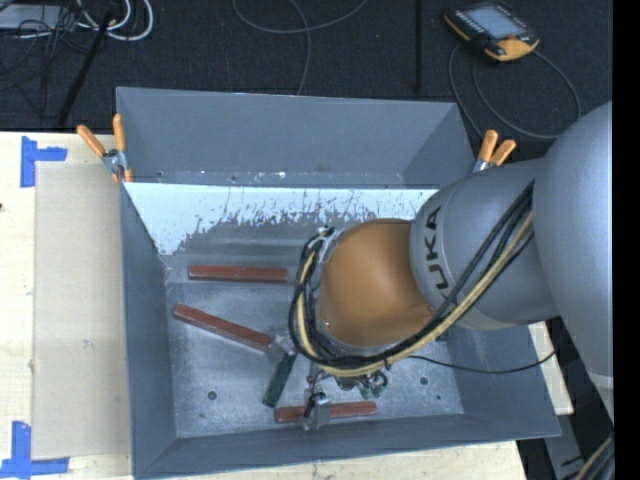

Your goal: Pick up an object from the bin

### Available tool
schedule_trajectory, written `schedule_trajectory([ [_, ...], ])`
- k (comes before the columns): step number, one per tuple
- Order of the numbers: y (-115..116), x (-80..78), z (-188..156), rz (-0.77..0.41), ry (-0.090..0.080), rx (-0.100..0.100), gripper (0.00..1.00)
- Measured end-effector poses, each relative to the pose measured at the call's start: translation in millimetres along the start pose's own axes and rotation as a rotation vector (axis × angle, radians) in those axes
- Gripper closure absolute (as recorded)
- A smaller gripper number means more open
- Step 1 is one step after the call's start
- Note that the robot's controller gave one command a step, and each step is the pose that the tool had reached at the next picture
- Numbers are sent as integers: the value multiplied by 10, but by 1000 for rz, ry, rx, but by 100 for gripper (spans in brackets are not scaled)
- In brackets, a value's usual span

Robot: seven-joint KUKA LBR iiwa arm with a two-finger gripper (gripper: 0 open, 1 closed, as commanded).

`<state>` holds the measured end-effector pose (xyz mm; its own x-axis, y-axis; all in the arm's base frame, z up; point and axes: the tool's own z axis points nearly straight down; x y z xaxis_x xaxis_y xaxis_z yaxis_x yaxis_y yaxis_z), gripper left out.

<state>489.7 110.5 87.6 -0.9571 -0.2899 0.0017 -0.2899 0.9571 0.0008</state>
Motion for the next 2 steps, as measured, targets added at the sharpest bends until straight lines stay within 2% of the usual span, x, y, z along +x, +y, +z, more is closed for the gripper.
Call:
schedule_trajectory([
  [1,-595,167,237,-4,-1,-3,0],
  [2,141,165,98,-250,-1,-1,100],
])
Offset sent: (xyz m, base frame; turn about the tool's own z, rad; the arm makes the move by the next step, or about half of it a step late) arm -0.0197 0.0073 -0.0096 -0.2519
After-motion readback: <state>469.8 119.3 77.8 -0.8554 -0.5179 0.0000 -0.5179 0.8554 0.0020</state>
